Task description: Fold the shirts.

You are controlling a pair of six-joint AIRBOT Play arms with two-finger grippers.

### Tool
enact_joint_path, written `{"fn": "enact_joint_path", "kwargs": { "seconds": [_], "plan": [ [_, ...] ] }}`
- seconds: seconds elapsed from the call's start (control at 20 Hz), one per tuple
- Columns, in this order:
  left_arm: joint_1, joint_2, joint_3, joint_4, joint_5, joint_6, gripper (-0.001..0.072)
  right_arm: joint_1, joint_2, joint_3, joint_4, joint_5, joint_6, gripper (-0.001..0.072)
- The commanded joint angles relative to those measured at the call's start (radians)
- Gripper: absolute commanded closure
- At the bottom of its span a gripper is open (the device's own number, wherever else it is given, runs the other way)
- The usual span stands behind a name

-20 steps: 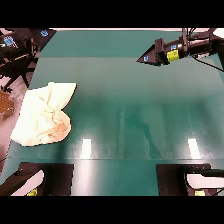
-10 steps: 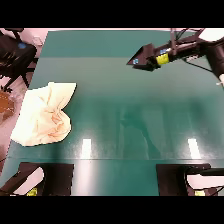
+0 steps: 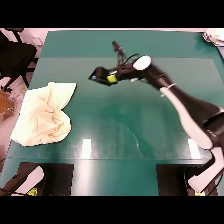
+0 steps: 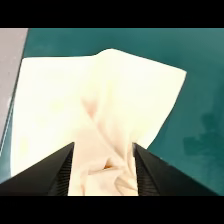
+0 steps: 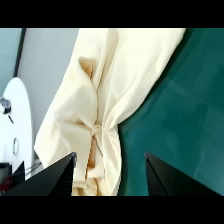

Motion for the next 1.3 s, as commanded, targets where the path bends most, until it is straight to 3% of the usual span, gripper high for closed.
{"fn": "enact_joint_path", "kwargs": {
  "seconds": [0.0, 0.15, 0.3, 0.5, 0.95, 1.25],
  "plan": [
    [0.004, 0.001, 0.002, 0.039, -0.022, -0.008, 0.0269, 0.105, -0.136, 0.020, 0.070, -0.222, 0.010, 0.0220],
    [0.003, 0.001, 0.002, 0.039, -0.017, -0.008, 0.0269, 0.155, -0.280, 0.159, 0.074, -0.073, 0.011, 0.0220],
    [0.003, 0.001, 0.002, 0.038, -0.010, -0.008, 0.0269, 0.201, -0.394, 0.323, 0.089, -0.026, 0.031, 0.0219],
    [0.003, 0.001, 0.002, 0.022, -0.010, -0.008, 0.0269, 0.243, -0.435, 0.321, 0.090, -0.141, 0.151, 0.0218],
    [0.003, 0.000, 0.002, -0.014, -0.010, -0.031, 0.0269, 0.326, -0.478, 0.335, 0.091, -0.228, 0.150, 0.0219],
    [0.003, 0.000, 0.002, -0.013, -0.010, -0.030, 0.0269, 0.315, -0.477, 0.335, 0.082, 0.003, 0.146, 0.0219]
  ]
}}
